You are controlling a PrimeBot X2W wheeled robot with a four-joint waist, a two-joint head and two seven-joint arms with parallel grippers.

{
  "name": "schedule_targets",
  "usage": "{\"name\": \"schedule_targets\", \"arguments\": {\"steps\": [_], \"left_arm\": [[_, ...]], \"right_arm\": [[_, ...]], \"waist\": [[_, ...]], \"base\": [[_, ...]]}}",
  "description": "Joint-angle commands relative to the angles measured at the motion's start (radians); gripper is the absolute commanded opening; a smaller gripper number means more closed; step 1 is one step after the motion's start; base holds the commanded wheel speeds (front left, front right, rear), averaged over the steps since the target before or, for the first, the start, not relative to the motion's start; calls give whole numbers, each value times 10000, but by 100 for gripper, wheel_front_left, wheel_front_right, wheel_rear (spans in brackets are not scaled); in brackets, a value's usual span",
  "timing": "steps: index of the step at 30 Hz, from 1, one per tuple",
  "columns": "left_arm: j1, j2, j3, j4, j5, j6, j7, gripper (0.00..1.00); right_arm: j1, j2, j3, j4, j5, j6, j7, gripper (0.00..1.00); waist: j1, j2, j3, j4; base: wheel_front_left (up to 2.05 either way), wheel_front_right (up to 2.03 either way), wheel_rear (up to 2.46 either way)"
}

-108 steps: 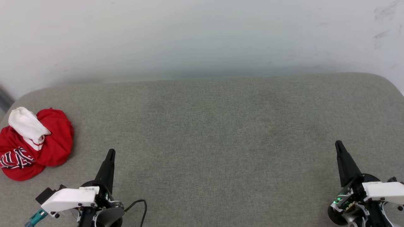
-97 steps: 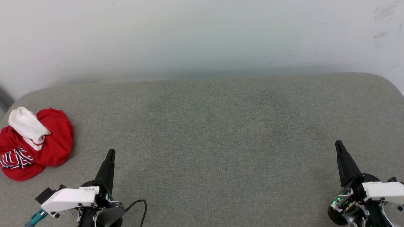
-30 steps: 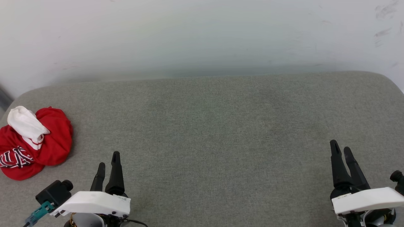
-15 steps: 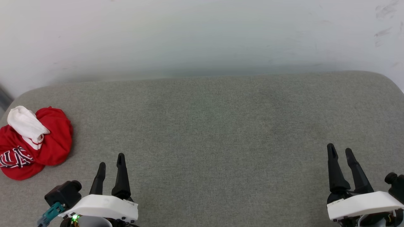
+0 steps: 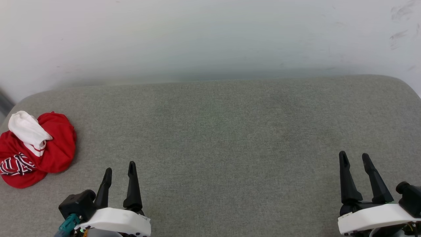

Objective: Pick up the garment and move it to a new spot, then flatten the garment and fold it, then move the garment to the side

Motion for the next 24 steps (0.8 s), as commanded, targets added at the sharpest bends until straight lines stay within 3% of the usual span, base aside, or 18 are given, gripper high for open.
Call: {"name": "schedule_targets", "arguments": {"steps": [1,24], "left_arm": [[52,66,-7,-125,256,50,-83,100],[318,-12,-140,-35,2211,-10,-597,100]], "right_arm": [[73,-4,21,-154,-273,0,-112,100],[348,0,80,-410,-2231,0,-625,100]], "waist": [[0,0,1,2],[0,0,26,12]], "base": [[0,0,0],[0,0,0]]}}
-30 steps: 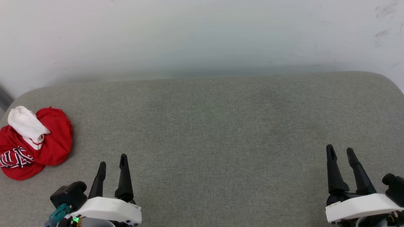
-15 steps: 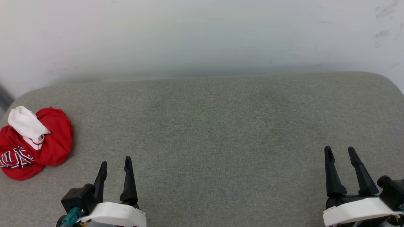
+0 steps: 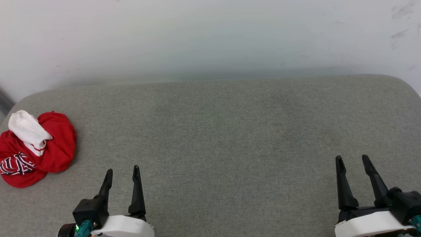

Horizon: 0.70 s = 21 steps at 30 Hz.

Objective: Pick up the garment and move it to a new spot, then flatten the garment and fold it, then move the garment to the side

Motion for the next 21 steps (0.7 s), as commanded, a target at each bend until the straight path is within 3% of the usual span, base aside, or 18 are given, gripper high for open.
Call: {"name": "schedule_targets", "arguments": {"steps": [1,21], "left_arm": [[78,7,-19,-16,216,-3,-94,100],[231,-45,66,108,1645,-87,-494,100]], "right_arm": [[35,2,17,-121,-235,0,-100,100],[275,5,-63,-153,-1100,-1,-499,100]], "waist": [[0,0,5,-1],[0,0,26,-16]], "base": [[0,0,0],[0,0,0]]}}
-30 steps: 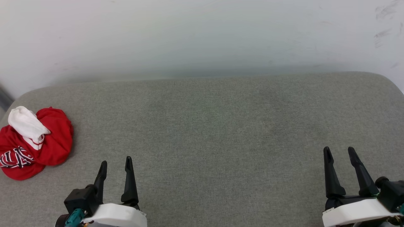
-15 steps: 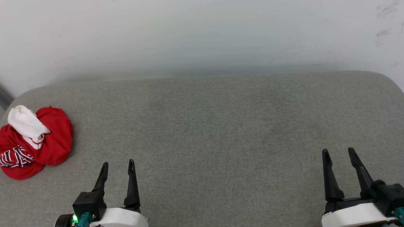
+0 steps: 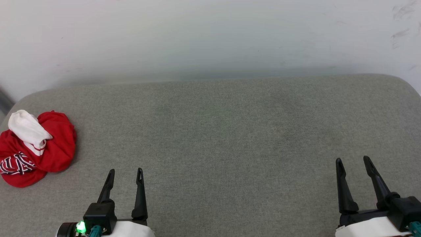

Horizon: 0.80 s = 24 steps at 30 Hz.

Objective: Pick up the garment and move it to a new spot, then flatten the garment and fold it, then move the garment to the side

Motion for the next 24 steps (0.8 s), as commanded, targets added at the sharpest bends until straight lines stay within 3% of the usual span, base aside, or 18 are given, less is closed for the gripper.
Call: {"name": "schedule_targets", "arguments": {"steps": [1,16,24], "left_arm": [[109,-15,8,4,205,3,-88,100],[100,-16,18,207,-47,12,-76,100],[-30,-15,100,176,99,161,-76,100]], "right_arm": [[89,6,24,-13,-145,-3,-85,100],[186,6,141,187,417,-3,-76,100],[257,7,152,21,237,-3,-76,100]], "waist": [[0,0,-10,-1],[0,0,-46,36],[0,0,-41,428]], "base": [[0,0,0],[0,0,0],[0,0,0]]}}
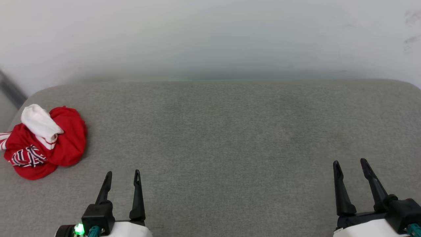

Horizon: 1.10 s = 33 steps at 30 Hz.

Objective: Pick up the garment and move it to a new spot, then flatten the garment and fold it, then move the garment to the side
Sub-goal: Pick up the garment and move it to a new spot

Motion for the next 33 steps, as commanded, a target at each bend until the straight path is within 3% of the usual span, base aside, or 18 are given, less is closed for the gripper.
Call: {"name": "schedule_targets", "arguments": {"steps": [1,33], "left_arm": [[-58,-10,62,-55,52,27,-32,100],[268,-10,993,-143,-354,391,-30,100]], "right_arm": [[161,9,20,-53,-31,-3,-25,100],[411,9,310,-320,-692,-5,-25,100]], "waist": [[0,0,-6,165],[0,0,-73,4431]], "base": [[0,0,0],[0,0,0]]}}
